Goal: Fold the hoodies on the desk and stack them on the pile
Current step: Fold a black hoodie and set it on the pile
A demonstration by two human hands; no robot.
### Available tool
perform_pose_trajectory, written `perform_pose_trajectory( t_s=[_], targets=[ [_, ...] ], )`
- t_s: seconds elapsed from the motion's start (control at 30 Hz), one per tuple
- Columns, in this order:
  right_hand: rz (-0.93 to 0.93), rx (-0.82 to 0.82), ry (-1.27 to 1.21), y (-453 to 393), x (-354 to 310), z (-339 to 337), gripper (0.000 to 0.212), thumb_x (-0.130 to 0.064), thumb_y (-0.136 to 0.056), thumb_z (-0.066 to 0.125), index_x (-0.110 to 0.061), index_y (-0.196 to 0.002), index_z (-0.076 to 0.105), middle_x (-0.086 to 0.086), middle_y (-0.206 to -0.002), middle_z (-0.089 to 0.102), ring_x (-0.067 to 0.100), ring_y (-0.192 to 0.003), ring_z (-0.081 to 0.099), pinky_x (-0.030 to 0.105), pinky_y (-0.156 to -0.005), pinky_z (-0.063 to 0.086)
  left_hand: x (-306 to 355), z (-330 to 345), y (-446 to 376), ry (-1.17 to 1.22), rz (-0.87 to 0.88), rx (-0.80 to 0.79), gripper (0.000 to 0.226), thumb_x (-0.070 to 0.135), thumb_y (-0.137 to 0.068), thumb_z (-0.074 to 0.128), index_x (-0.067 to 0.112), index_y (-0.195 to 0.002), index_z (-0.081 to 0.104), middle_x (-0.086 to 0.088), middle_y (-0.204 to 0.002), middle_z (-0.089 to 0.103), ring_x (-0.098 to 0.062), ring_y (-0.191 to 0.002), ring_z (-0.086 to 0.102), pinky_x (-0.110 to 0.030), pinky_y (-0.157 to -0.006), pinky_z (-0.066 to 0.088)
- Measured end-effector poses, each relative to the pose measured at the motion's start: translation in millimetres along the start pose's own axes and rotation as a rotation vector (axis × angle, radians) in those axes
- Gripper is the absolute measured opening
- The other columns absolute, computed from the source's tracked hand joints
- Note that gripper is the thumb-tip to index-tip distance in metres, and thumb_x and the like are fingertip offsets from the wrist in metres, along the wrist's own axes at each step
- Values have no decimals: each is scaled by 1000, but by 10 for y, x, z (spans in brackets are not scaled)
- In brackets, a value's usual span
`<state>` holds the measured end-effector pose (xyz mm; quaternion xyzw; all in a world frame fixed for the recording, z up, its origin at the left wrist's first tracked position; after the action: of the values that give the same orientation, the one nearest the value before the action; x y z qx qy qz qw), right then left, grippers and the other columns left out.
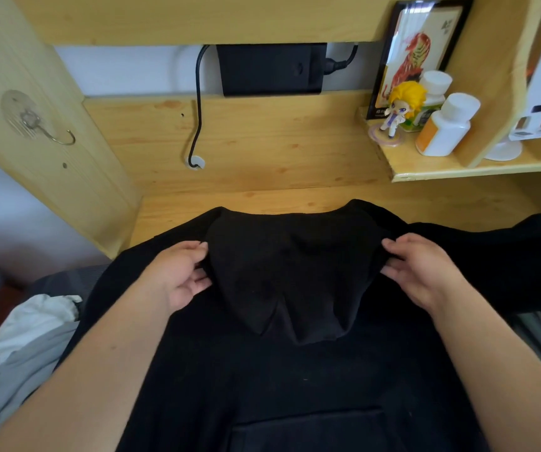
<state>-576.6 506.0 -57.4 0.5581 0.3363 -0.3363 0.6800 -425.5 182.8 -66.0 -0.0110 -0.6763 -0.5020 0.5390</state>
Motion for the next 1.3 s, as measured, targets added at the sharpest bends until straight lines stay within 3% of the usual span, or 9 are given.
perform_pose_trajectory(
  t_s=[0.17,0.43,0.57,0.67,0.8,0.9,1.03,1.2,1.3],
  targets=[
    [146,215,-555,-153,111,-142,41,12,-99,34,-9,-129,55,4,-81,56,12,-69,57,28,-62,53,-30,-149,-51,269,-43,-116,30,9,-107,48,9,-133,63,-13,-123,73,-29,-111,72,-48,-98,55],
    [-116,456,321,216,264,376,53,-56,-93,60,-21,-131,47,1,-135,41,23,-103,55,40,-87,48,-243,152,1,5,-69,396,75,50,-97,62,23,-155,22,-12,-146,47,-36,-131,50,-58,-109,44],
    [-22,317,753,166,359,436,81,-60,-86,68,-23,-150,34,9,-145,38,31,-106,58,40,-84,53,-384,199,14,-146,-29,261,81,40,-93,73,23,-153,21,-8,-135,48,-34,-130,50,-57,-109,43],
    [6,249,928,87,409,401,66,-41,-93,68,-24,-150,40,11,-133,57,32,-110,63,42,-89,56,-462,136,-19,-213,-63,164,77,29,-90,78,20,-153,35,-6,-141,55,-34,-125,57,-58,-104,48],
    [-74,144,191,-14,202,298,36,-14,-97,66,-19,-132,63,8,-119,72,25,-106,70,41,-92,57,-453,-1,8,110,-142,58,24,11,-95,71,18,-114,59,-16,-117,69,-36,-105,70,-56,-94,57],
    [24,-83,-393,-14,136,245,29,-18,-102,56,-9,-128,65,14,-120,72,29,-109,71,45,-99,53,-452,-27,59,276,-146,-76,35,10,-95,70,14,-129,62,-17,-120,72,-36,-102,74,-54,-92,58],
    [159,-50,-565,-49,307,171,34,-29,-107,46,-9,-129,63,16,-123,71,32,-110,70,47,-100,51,-486,14,136,302,-87,-111,32,10,-98,65,13,-129,66,-14,-120,74,-32,-106,73,-50,-99,55],
    [-112,408,90,-103,412,176,40,-7,-104,47,-19,-141,53,7,-136,56,17,-113,60,35,-98,51,-589,116,170,-239,166,214,55,21,-96,70,27,-145,46,-4,-145,50,-21,-116,60,-42,-97,53],
    [-295,541,477,288,486,293,36,-33,-99,60,-19,-131,51,3,-127,51,15,-97,58,35,-86,53,-649,248,391,-604,369,447,45,41,-95,68,23,-130,46,-3,-134,44,-16,-100,54,-35,-78,48]
  ],
)
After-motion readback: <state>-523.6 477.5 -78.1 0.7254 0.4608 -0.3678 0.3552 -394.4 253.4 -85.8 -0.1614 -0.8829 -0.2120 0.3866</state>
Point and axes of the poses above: each hand's wrist, its own y-axis away from the middle knuckle, its own z-axis out of the palm, x = y × z, the point moved 1 cm from there along -y, towards the middle knuckle
